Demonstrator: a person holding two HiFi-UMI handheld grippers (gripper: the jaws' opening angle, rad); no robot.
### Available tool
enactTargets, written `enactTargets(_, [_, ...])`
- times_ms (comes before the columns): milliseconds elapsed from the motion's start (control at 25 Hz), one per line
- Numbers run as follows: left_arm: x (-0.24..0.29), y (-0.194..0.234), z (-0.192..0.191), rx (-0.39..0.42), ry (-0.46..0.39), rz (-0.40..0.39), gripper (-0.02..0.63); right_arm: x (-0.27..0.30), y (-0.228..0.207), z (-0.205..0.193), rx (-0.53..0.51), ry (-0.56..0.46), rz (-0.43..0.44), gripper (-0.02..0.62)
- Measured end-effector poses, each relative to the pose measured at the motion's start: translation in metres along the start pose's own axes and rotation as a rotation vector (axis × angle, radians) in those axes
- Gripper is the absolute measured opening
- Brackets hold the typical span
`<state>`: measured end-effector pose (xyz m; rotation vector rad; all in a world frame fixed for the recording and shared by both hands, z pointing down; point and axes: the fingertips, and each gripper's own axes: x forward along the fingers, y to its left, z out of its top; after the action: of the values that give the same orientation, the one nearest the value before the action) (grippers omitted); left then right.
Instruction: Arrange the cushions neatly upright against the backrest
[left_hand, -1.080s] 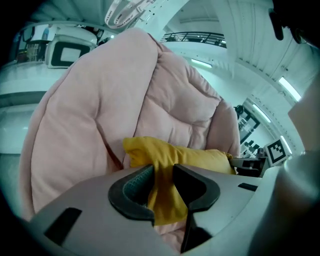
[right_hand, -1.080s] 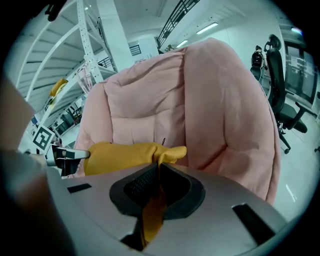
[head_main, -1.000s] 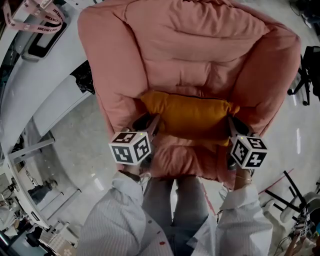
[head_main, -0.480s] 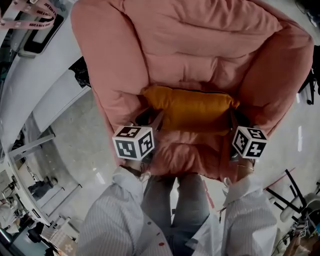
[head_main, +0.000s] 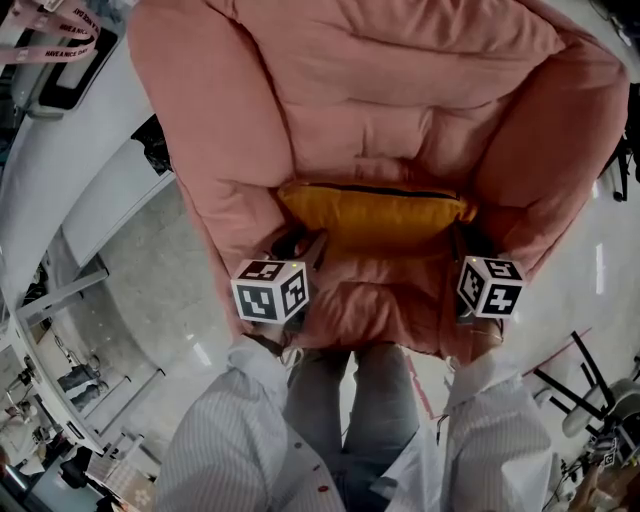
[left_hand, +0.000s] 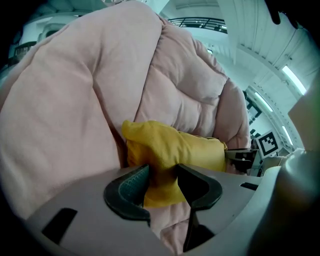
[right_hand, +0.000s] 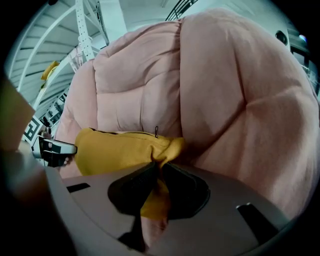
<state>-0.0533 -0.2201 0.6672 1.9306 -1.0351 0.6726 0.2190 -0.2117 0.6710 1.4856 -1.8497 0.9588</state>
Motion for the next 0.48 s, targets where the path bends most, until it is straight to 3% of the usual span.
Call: enactTargets(480, [-0.025, -0.005, 0.0, -0.025, -0.038, 0.031, 0.201, -0.029, 0.005, -0.009, 0.08, 0.03, 0.014, 0.038])
